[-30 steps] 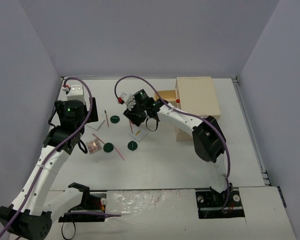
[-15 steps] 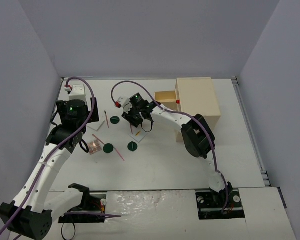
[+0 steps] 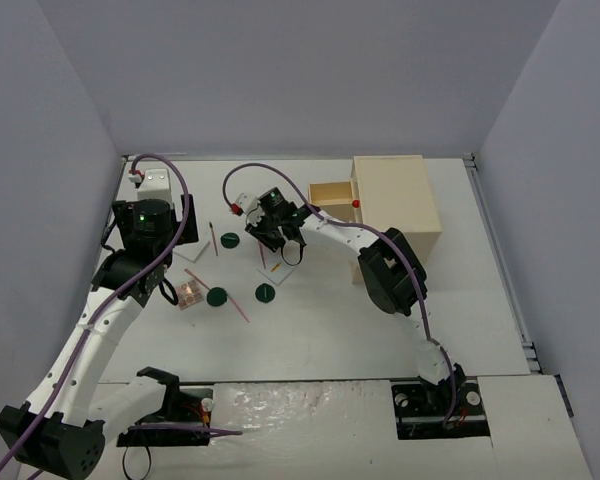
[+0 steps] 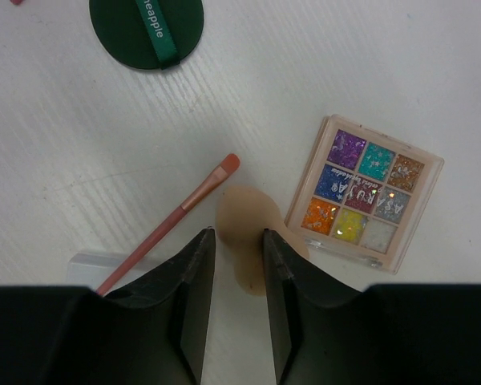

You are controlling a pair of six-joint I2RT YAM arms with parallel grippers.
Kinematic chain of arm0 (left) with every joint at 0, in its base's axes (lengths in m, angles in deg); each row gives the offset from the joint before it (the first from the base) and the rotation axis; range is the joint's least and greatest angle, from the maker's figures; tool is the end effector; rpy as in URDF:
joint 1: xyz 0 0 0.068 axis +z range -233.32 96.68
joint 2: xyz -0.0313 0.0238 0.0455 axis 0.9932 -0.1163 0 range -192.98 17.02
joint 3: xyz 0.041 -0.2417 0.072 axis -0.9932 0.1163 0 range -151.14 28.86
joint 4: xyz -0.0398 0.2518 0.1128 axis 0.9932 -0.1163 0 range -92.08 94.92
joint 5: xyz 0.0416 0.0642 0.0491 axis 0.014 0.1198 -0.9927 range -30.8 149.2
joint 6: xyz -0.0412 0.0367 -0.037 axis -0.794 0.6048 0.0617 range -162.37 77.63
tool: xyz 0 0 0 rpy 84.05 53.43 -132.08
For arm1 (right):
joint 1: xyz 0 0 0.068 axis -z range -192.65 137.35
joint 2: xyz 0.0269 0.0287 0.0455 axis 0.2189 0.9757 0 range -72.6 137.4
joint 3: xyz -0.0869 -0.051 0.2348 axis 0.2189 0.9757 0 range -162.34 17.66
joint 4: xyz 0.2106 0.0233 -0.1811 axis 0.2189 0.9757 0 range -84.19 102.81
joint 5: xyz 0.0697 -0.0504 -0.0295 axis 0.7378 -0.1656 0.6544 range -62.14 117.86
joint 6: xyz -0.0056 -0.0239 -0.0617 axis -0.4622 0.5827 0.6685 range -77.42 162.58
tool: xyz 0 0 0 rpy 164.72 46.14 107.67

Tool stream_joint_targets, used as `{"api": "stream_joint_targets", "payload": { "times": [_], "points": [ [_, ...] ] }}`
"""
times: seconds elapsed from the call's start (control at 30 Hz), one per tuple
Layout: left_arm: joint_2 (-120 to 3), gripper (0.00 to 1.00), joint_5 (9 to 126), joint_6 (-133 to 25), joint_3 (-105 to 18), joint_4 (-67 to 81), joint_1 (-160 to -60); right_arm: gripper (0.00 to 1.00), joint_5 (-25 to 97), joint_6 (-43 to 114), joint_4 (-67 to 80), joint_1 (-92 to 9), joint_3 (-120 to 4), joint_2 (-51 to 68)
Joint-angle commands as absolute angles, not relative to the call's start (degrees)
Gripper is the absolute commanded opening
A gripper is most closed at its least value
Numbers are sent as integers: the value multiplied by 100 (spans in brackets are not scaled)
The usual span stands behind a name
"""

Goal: Organize the makeup

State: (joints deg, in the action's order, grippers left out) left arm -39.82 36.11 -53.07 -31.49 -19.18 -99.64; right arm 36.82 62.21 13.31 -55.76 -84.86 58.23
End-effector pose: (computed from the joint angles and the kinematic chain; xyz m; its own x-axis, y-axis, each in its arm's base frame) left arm 0.2545 -0.0531 0.3524 -0.3142 -0.0858 -0.9455 -0.1549 0.9872 -0.0382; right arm 0.3909 0.3773 0.1539 -0.1445 -0.5898 -0.7946 -0.8662 0.4636 -0.1866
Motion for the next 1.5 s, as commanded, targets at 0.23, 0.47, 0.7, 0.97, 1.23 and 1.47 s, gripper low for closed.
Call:
{"api": "stream_joint_targets", "payload": {
  "times": [0.23, 0.47, 0.7, 0.97, 1.23, 1.47],
  "points": [
    [-3902, 97, 3477, -5296, -3306, -1566, -9849, 5, 3196, 6275, 1135, -5549, -8689, 6020],
    [-3870, 97, 3465, -5316, -3292, -1547, -9814, 0, 3340, 6297, 1135, -5569, -8649, 5529],
    [-3856, 97, 3485, -5336, -3292, -1547, -9774, 0, 3402, 6230, 1112, -5607, -8628, 4540],
    [-3860, 97, 3498, -5357, -3292, -1547, -9761, 0, 2390, 5947, 1001, -5531, -8348, 3686],
    [-3879, 97, 3538, -5371, -3292, -1547, -9756, 0, 1258, 5119, 783, -4991, -7646, 3234],
    [-3879, 97, 3564, -5389, -3301, -1565, -9747, 0, 1301, 4645, 349, -4495, -6977, 3086]
  ]
}}
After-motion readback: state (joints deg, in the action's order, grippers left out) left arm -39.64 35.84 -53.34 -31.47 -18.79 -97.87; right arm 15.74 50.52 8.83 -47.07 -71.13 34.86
